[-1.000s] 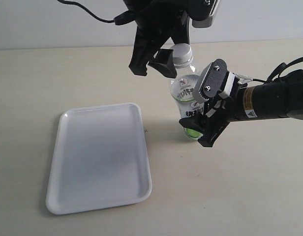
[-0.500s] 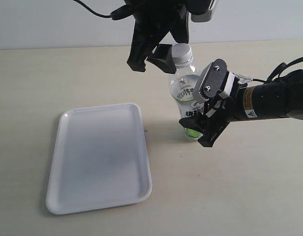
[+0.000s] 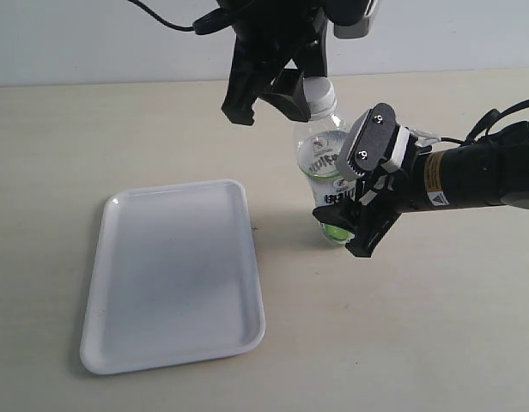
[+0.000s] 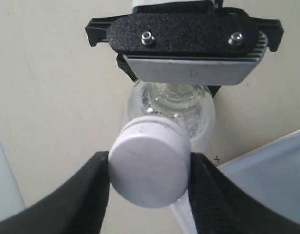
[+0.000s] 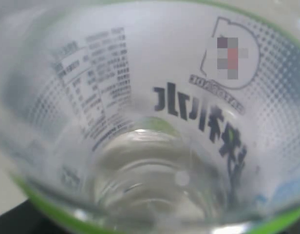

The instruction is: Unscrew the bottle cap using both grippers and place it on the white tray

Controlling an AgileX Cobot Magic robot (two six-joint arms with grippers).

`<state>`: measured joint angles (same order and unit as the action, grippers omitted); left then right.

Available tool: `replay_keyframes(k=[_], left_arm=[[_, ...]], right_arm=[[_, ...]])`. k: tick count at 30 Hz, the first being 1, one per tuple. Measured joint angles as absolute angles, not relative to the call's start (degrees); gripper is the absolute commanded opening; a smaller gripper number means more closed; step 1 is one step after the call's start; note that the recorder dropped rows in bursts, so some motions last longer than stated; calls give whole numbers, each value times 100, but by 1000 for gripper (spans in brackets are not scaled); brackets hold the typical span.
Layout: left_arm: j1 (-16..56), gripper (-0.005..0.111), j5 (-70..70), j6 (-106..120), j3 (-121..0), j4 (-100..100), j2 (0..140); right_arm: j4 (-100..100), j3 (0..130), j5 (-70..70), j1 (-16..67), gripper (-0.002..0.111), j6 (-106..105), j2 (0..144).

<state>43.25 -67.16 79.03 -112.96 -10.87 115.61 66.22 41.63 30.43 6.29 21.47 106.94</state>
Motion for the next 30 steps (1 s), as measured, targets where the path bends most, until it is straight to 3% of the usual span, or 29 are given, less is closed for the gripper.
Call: replay_keyframes(k=[10,30], left_arm=[[4325,0,-6697,7056,-11296,-1087,11561],[4305,0,-6622,2282,-11283,-1398,11561]], right_arm=[[6622,4163,3043,629,0,2147,10694],[6586,4163,3043,629,0,2190,10694]])
